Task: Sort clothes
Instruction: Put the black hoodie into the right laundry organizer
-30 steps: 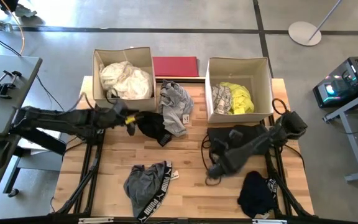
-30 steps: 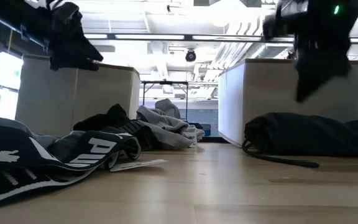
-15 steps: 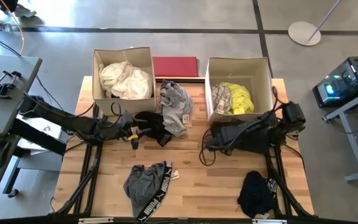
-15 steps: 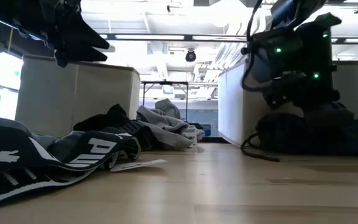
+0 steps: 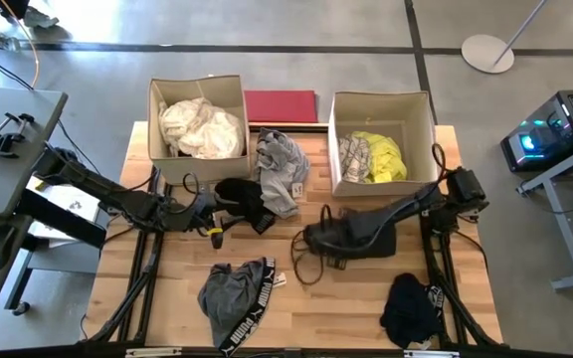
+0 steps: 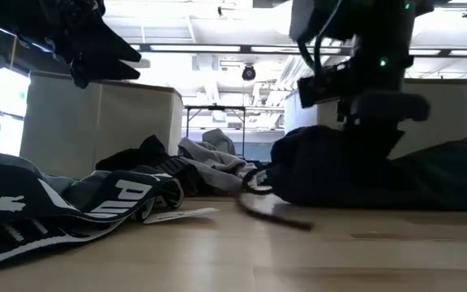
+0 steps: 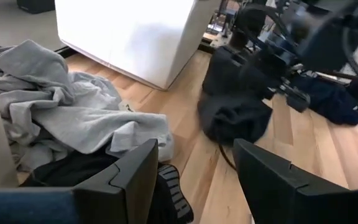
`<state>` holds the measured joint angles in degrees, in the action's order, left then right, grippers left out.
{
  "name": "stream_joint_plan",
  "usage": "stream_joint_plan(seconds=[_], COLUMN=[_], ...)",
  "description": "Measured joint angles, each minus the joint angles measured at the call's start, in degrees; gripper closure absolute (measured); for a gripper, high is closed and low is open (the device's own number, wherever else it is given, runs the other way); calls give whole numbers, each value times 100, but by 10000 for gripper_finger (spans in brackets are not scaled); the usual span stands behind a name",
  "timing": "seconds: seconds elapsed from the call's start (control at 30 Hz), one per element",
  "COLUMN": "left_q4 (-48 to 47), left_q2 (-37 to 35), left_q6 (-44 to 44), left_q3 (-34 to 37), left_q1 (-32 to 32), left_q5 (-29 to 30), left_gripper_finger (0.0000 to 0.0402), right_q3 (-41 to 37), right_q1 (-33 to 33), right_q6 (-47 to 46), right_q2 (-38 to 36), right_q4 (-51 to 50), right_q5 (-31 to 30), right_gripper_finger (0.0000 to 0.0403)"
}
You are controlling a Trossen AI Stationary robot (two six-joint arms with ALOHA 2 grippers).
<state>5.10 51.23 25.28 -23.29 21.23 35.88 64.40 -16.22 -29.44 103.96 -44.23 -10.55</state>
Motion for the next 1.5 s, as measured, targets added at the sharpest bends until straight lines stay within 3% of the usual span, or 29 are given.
stream_joint_plan(seconds=[0.13,0.3,0.63,0.73,0.8,0.9,0.97,1.17,1.27,1.37,1.5], left_q4=[245,619,837,818,820,845,813,798,817,819,811], left_q2=[-22,-28,-29,-29,-29,-27,-28,-22,-22,-22,-22], left_q6=[-42,-182,-153,-155,-165,-242,-256,-401,-442,-435,-300], left_q3=[0,-2,-2,-2,-2,-2,-4,-4,-4,-4,-4], left_q1=[35,33,47,109,152,216,250,282,280,282,284], left_q5=[0,-3,-76,-76,-76,-83,-67,-70,-70,-70,-70], left_gripper_finger=[202,202,202,202,202,202,202,202,202,202,202], right_q3=[564,1666,5360,5851,6052,6017,5861,4454,3388,2152,598], right_q1=[-437,-738,-1210,-1093,-782,37,776,3229,4165,4648,4898], right_q6=[166,504,186,839,1505,1389,1162,92,152,542,1050], right_q2=[36,33,-33,-237,-449,-973,-1338,-2306,-2673,-2862,-2867], right_q4=[545,-341,-4304,-4432,-4457,-4546,-4578,-4541,-4042,-2996,-1567], right_q5=[-757,-2315,-6878,-7913,-7928,-7762,-7320,-4700,-3515,-2837,-1481], right_gripper_finger=[367,367,367,367,367,367,367,367,363,361,360])
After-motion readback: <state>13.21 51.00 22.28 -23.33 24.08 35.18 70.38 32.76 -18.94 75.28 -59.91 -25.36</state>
